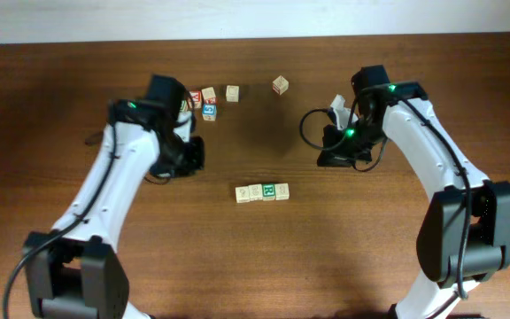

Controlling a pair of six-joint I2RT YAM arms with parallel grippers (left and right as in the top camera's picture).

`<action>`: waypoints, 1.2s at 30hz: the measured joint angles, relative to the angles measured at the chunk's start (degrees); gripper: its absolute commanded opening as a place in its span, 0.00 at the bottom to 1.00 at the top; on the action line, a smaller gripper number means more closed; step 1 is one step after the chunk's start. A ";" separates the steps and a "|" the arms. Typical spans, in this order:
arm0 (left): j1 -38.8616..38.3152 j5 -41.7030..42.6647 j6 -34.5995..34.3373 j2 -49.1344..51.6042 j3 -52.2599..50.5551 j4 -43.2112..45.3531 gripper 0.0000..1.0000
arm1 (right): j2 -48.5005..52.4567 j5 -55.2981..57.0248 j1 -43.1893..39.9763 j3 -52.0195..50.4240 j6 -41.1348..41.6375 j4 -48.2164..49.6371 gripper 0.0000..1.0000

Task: Rotate 4 blocks
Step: 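Bring the left gripper to the row's left end, right to right end, then clamp the four-block row between both grippers from its ends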

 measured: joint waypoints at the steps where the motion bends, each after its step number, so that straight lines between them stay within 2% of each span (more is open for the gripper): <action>1: -1.53 0.66 -3.02 -0.81 -6.93 8.52 0.00 | 0.00 -1.31 0.00 -2.03 -0.85 2.23 0.04; 3: -3.21 5.68 -6.69 -1.01 -17.66 22.34 0.00 | 0.00 -2.45 0.02 -4.83 -1.57 5.57 0.04; 7: -4.76 10.62 -12.63 -1.14 -26.08 34.32 0.00 | 0.00 -2.82 0.04 -8.37 -1.79 9.97 0.04; 10: -4.81 10.97 -14.67 -1.14 -26.40 35.26 0.00 | 0.00 -2.95 0.04 -8.46 -1.81 11.76 0.04; 14: -8.41 9.99 -14.91 -1.14 -26.45 37.92 0.00 | 0.00 -2.95 1.31 -8.92 -1.79 13.11 0.04; 19: -8.44 9.57 -15.10 -1.11 -26.45 37.51 0.00 | 0.00 0.17 3.06 -9.55 -1.18 13.29 0.04; 21: -8.44 8.94 -13.05 -1.11 -24.90 32.17 0.00 | 0.00 1.22 3.06 -9.55 -1.09 13.44 0.04; 23: -8.44 8.07 -11.26 -1.11 -23.89 30.91 0.00 | 0.00 1.84 3.06 -9.57 -1.07 13.55 0.04; 32: -8.37 8.59 -9.44 3.76 -23.65 34.47 0.00 | 1.57 1.86 4.42 -9.70 -0.83 14.25 0.04; 36: -8.37 10.21 -6.99 3.76 -23.58 34.71 0.00 | 1.68 1.86 5.31 -13.07 1.51 18.21 0.04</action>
